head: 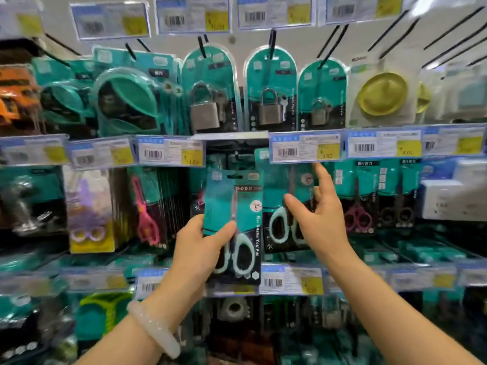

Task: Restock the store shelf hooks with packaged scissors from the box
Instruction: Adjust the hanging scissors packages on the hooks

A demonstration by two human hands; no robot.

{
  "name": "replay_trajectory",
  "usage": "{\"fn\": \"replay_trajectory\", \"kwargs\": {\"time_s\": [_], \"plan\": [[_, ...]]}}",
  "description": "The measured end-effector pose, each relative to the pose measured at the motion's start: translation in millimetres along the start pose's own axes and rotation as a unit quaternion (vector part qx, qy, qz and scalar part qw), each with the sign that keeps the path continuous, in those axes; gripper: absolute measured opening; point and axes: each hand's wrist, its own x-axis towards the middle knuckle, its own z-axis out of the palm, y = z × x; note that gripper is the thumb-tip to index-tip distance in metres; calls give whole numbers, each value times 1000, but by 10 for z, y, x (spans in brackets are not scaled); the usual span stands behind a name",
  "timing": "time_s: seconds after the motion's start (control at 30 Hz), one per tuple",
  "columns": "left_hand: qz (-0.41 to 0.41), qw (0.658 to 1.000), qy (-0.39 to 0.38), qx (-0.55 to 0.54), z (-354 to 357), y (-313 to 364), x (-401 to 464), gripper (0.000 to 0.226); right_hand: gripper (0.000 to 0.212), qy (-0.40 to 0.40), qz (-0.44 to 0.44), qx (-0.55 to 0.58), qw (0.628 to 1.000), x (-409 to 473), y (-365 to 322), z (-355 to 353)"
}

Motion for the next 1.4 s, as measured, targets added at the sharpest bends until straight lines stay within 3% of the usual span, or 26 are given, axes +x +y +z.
{"fn": "replay_trajectory", "kwargs": {"time_s": [0.23, 0.43, 0.67, 1.2, 1.4], "plan": [[-24, 997, -46, -48, 58, -50, 90, 14, 71, 47, 19, 6, 999, 17, 1, -78], [-27, 996, -51, -74, 90, -79, 57, 14, 66, 4, 16, -68, 998, 43, -41, -167], [-36, 996, -19, -83, 109, -53, 14, 12, 61, -16, -10, -118, 993, 66, -7, -202], [-35, 997, 15, -69, 195, -14, -95, 9, 62, -25, -2, -78, 997, 58, -39, -234], [-36, 996, 27, -73, 251, 11, -98, 10, 59, -43, -16, -149, 988, 70, -78, -296]]}}
